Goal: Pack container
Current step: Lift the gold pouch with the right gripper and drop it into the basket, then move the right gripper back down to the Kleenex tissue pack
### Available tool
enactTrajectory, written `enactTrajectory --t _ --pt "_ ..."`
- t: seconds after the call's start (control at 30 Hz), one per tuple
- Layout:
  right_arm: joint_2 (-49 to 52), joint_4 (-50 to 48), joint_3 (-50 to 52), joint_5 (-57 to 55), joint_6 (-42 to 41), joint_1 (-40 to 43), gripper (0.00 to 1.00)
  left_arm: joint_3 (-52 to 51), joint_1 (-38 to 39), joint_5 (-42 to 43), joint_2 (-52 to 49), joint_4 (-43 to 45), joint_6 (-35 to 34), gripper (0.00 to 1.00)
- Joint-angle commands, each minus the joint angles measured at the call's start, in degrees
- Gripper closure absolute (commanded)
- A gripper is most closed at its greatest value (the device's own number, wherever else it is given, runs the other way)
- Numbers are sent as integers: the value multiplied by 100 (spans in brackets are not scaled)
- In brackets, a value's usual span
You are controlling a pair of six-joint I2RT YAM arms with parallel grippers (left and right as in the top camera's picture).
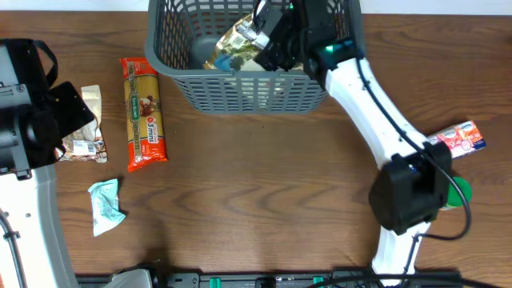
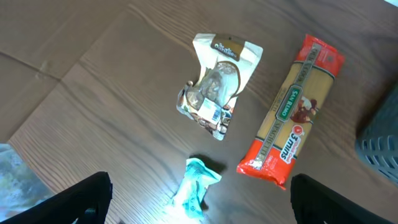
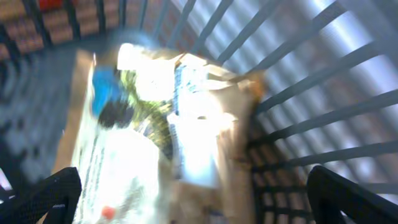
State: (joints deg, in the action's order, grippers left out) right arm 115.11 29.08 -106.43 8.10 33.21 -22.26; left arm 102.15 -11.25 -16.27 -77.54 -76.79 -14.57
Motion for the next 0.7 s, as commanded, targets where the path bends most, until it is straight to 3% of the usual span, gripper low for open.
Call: enactTrajectory --t 0.0,0.2,0.3,0.47,0.67 --pt "-835 -52 -476 61 -605 125 1 94 -31 57 -31 -31 76 9" --pt "-1838 361 -752 -994 -2973 844 1 94 -31 59 -31 -28 74 9" --pt "-2330 1255 -752 -1294 -4371 1488 1 94 -31 59 -31 -28 74 9" --pt "-2800 3707 -752 -2247 -6961 2538 1 94 -31 63 -31 -28 74 9" --pt "-2780 5602 -706 -2417 -7960 3272 1 94 -31 295 -31 2 76 9"
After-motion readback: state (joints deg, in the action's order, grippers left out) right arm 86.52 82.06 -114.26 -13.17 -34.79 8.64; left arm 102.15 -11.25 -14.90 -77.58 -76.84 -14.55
